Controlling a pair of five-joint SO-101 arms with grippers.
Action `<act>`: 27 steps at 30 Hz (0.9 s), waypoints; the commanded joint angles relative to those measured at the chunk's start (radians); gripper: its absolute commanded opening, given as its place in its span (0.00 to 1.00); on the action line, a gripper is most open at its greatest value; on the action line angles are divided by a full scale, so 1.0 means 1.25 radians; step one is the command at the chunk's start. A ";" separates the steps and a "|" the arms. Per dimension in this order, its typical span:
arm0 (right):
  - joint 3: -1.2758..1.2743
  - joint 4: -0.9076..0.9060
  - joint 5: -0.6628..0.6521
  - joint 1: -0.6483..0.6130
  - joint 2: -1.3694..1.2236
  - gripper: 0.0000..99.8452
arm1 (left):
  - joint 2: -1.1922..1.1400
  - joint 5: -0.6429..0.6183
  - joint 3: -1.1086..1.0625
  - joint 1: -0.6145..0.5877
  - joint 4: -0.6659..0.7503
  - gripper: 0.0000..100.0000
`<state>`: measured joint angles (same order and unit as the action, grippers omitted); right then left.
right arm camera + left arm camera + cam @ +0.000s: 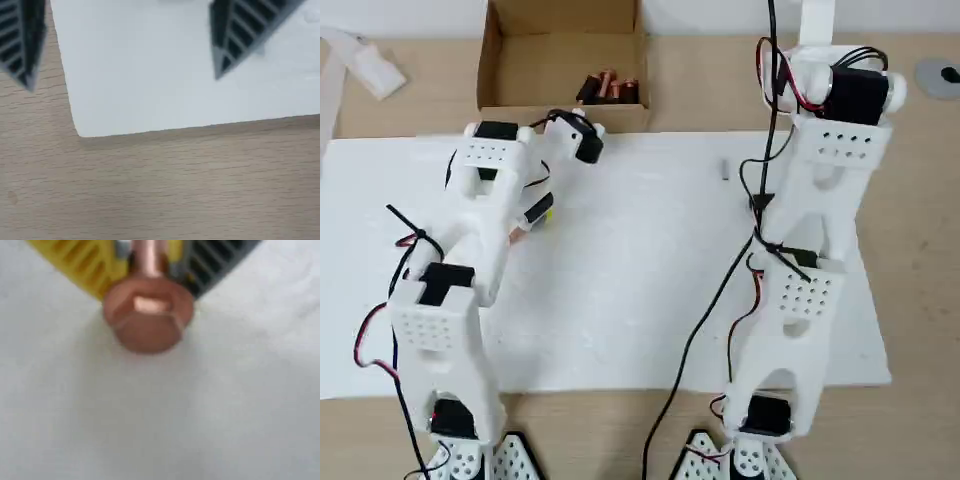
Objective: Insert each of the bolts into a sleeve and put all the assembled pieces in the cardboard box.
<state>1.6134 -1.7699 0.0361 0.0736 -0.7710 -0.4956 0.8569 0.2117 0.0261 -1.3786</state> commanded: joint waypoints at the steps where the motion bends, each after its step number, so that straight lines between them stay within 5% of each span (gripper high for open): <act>1: -0.064 -0.018 0.010 0.001 0.072 0.27 | 0.118 -0.041 0.096 -0.004 -0.070 0.02; 12: -0.845 -0.014 -0.007 -0.006 0.506 0.27 | 0.538 -0.242 0.137 -0.004 -0.201 0.01; 14: -0.925 -0.002 -0.106 -0.009 0.573 0.27 | 0.608 -0.298 0.126 -0.002 -0.221 0.01; 20: -1.056 0.037 -0.642 -0.001 0.616 0.27 | 0.813 -0.396 0.037 0.000 -0.222 0.01; 27: -1.167 0.385 -0.848 0.149 0.568 0.27 | 1.015 -0.398 -0.120 -0.006 -0.222 0.01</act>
<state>0.1834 -1.4768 -0.9383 0.1918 -0.0637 0.6782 0.3705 0.1105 0.0199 -1.6533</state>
